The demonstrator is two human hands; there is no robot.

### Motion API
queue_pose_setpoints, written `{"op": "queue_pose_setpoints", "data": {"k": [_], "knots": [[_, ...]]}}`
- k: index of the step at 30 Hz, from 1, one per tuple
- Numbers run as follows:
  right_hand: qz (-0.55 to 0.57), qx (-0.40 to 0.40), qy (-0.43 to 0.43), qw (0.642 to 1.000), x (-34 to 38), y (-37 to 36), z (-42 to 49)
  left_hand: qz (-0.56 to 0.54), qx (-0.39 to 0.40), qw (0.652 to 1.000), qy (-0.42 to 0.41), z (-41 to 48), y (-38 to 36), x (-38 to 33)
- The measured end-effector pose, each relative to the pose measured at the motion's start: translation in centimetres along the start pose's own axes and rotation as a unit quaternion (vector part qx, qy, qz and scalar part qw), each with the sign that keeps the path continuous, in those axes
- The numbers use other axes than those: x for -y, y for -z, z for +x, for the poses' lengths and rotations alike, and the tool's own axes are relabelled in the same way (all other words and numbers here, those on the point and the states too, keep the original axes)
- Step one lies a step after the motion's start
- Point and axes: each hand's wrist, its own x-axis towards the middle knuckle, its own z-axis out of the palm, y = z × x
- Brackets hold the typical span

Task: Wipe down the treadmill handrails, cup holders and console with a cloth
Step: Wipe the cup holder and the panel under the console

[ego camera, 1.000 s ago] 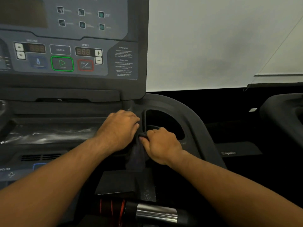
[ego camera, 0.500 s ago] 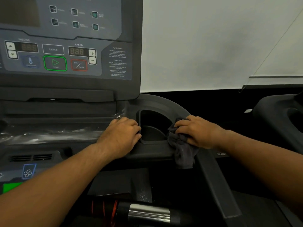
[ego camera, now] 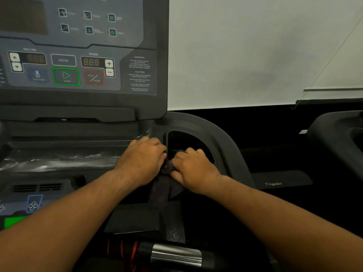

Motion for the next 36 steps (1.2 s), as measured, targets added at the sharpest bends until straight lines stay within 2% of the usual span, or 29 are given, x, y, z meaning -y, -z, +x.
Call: {"op": "queue_pose_setpoints", "data": {"k": [3,6,8,12,16,18,23,27,30,36], "knots": [[-0.027,-0.005,0.060,0.998,-4.8,0.0,-2.9,-0.008,0.000,1.000,-0.006,0.0,-0.4,-0.3],[-0.015,0.072,0.061,0.995,-9.7,1.0,-5.1,-0.014,0.000,1.000,-0.007,-0.4,-0.7,-0.6],[-0.002,0.093,0.049,0.994,-11.0,1.0,-5.7,-0.019,-0.004,1.000,-0.006,-0.7,-0.6,-0.9],[0.094,-0.012,-0.023,0.995,-8.3,-0.4,-7.0,-0.017,-0.023,1.000,0.002,-1.9,-0.6,-0.6],[0.100,-0.043,0.081,0.991,-3.5,-1.7,-6.7,-0.013,-0.040,0.998,0.049,-2.9,-0.3,0.9],[0.098,-0.039,0.083,0.991,-0.7,-2.0,-4.5,-0.007,-0.050,0.996,0.077,-3.3,0.1,1.6],[0.169,-0.055,-0.052,0.983,5.1,-1.5,2.7,0.007,-0.097,0.988,0.123,-4.2,1.1,3.8],[0.202,-0.036,-0.144,0.968,5.1,-1.5,8.3,0.009,-0.120,0.982,0.147,-4.3,1.8,5.6],[0.178,-0.007,-0.188,0.966,3.6,-1.2,11.7,0.004,-0.127,0.982,0.142,-4.6,2.2,7.0],[0.155,-0.049,-0.316,0.935,4.5,-0.5,15.4,0.008,-0.123,0.985,0.123,-5.7,2.3,10.4]]}}
